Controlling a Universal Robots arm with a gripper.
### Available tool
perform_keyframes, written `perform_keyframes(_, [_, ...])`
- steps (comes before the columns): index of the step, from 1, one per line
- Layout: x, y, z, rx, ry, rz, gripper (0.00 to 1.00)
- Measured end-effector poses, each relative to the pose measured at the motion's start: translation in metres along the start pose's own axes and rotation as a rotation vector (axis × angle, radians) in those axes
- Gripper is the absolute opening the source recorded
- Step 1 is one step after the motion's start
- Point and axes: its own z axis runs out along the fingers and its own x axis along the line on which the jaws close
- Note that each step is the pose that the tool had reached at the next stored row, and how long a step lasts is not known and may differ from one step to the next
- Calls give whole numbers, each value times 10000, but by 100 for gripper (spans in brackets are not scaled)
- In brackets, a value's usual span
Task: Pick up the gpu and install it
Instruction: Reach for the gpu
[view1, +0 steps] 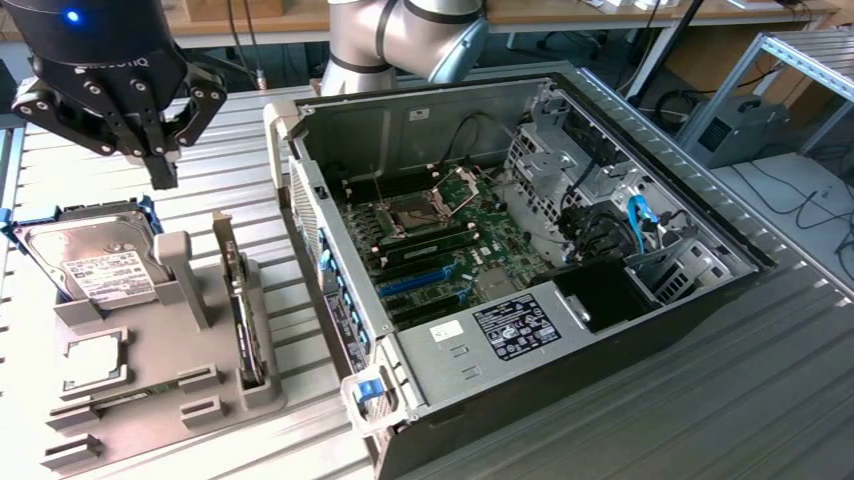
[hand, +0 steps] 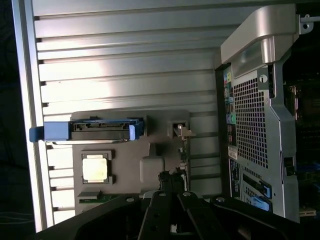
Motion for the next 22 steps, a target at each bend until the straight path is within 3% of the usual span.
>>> perform_keyframes(11, [78,-8,-1,6,0,-1,11])
perform_keyframes(22, [73,-126,-4,5,-1,0,11])
